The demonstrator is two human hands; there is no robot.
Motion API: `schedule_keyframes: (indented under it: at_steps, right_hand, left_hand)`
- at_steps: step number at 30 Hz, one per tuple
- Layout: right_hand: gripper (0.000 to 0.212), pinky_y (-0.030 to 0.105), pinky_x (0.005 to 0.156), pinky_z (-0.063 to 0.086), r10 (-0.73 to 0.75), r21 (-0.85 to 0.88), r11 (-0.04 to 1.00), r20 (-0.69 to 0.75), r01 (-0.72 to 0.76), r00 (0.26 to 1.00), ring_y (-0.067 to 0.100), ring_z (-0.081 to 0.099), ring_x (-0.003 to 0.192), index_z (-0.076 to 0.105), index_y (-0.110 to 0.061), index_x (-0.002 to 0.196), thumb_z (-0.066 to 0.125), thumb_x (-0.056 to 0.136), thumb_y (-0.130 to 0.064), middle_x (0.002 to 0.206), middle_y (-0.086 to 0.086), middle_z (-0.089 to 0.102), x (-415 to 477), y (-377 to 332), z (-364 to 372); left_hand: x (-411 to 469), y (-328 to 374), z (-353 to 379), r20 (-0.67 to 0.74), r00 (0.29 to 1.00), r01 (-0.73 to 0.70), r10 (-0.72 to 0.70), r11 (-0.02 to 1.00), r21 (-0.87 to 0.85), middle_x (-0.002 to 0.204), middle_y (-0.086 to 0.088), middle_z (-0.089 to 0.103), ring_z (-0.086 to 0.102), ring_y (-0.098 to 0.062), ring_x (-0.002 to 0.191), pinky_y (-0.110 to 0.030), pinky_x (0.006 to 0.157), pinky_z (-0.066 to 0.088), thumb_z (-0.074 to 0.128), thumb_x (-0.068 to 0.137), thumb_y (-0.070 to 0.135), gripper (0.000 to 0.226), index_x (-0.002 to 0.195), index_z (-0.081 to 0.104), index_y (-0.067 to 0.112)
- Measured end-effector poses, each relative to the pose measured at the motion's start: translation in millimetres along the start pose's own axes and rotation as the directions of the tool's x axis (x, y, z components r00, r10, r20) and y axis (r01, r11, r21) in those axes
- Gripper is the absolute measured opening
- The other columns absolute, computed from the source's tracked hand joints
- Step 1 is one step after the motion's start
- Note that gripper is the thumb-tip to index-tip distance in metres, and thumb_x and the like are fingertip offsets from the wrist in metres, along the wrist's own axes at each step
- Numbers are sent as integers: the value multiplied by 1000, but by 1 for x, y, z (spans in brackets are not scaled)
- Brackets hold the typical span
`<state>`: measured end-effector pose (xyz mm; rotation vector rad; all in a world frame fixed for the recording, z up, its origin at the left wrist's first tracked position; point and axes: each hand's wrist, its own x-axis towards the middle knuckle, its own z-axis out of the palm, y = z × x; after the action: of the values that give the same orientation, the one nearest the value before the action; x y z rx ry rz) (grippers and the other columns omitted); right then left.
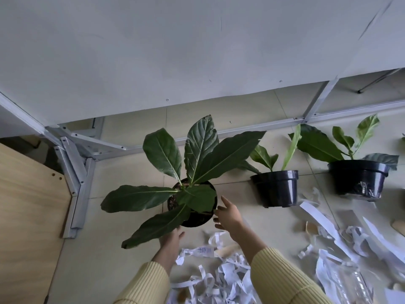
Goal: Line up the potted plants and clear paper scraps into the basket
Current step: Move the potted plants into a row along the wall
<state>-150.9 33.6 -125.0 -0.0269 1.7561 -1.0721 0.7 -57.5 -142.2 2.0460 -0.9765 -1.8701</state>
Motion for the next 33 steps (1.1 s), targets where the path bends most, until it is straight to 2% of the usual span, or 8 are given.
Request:
schedule_keyframes:
  at_steps: [5, 11, 16, 18, 21, 23, 27, 33]
  right_hand:
    - [49, 33, 75, 54, -67, -52, 997, -172, 59, 983, 23, 65, 85, 46, -19, 137, 48, 90, -11, 123, 12, 63, -8, 14, -37]
    - [20, 45, 76, 58, -121, -29, 992, -526, 125, 842, 27, 67, 76, 68, -14, 88, 51, 86, -25, 75, 3, 69, -24, 23, -119]
    - [19, 27, 60, 42, -143, -48, 987, -704, 154, 695, 18, 57, 68, 59, -14, 83, 50, 86, -31, 81, 5, 67, -22, 11, -184]
    - [22, 23, 56, 37, -113, 17, 985, -682, 170, 723, 9, 54, 69, 56, -14, 95, 53, 88, -34, 93, 5, 66, -13, 2, -202]
    - [55, 29, 71, 47, -44, 110, 986, -555, 127, 830, 23, 59, 98, 46, -12, 132, 54, 89, -44, 121, 8, 60, 2, -15, -218]
    - [69, 40, 87, 49, -12, 120, 990, -468, 77, 884, 29, 50, 120, 30, -22, 147, 52, 88, -51, 140, 8, 48, 12, -26, -222]
    - [82, 51, 113, 28, -25, 127, 990, -300, 66, 954, 32, 28, 142, 5, -27, 153, 49, 90, -56, 158, 6, 24, 37, -38, -222]
    - [89, 45, 108, 31, 93, 149, 987, -288, -51, 953, 33, 38, 134, 23, -11, 148, 52, 82, -64, 149, 13, 36, 59, -43, -213]
  left_hand:
    - [-39, -26, 37, -101, 994, 61, -28, 940, 336, 135, -21, 48, 48, -34, 123, -44, 104, 39, 35, 98, 28, 44, 129, 46, -2]
    - [-69, -34, 105, 186, 972, 64, -146, 920, 386, 82, -10, 57, 55, -26, 72, -31, 66, 46, 46, 93, 33, 28, 89, 56, 8]
    - [-78, -9, 170, 345, 931, 4, -118, 950, 313, 77, -5, 54, 52, -19, 65, -29, 60, 43, 51, 91, 36, 28, 80, 54, 11]
    - [-75, 7, 193, 369, 925, -21, -91, 957, 288, 92, -10, 55, 54, -23, 76, -32, 62, 46, 51, 90, 44, 39, 103, 54, 7]
    - [-72, 28, 221, 398, 916, -53, -60, 962, 266, 129, -12, 51, 52, -30, 110, -38, 89, 47, 43, 92, 52, 56, 132, 45, 13]
    - [-66, 40, 234, 397, 917, -71, -36, 965, 252, 133, -9, 50, 49, -31, 117, -39, 96, 45, 41, 91, 54, 57, 133, 44, 16]
    - [-53, 54, 252, 406, 913, -55, -51, 968, 244, 134, -10, 51, 48, -32, 121, -46, 104, 41, 41, 91, 55, 59, 135, 42, 16]
    - [-40, 55, 258, 424, 901, -53, -90, 948, 314, 123, -11, 56, 53, -32, 112, -45, 94, 48, 48, 91, 48, 48, 127, 49, 16]
